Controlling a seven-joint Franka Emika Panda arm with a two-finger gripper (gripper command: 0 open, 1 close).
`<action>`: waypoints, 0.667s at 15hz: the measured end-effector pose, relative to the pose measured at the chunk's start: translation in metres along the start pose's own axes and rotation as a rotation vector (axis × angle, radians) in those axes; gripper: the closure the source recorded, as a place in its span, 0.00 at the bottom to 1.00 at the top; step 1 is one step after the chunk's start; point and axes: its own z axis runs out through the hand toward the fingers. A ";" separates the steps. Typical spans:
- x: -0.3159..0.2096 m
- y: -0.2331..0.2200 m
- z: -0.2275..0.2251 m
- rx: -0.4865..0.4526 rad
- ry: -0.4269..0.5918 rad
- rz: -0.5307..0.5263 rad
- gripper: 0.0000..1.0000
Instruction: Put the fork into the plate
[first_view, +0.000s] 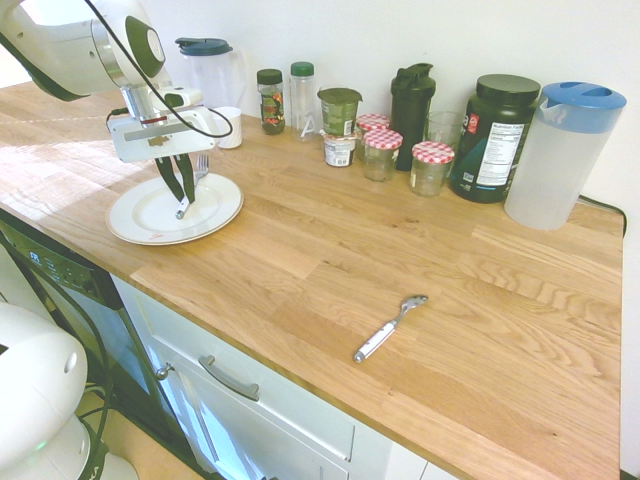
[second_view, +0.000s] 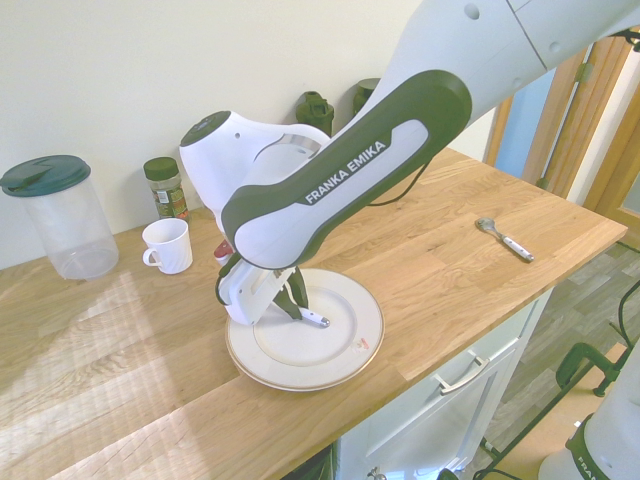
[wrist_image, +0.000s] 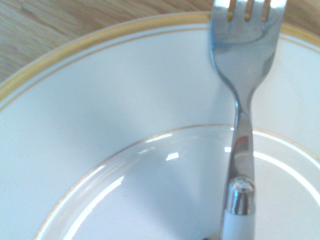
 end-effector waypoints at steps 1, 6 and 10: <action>-0.002 0.000 0.000 -0.006 -0.001 -0.003 0.00; 0.000 0.004 0.002 -0.017 -0.013 -0.010 0.00; 0.000 0.008 0.003 -0.018 -0.023 -0.013 0.00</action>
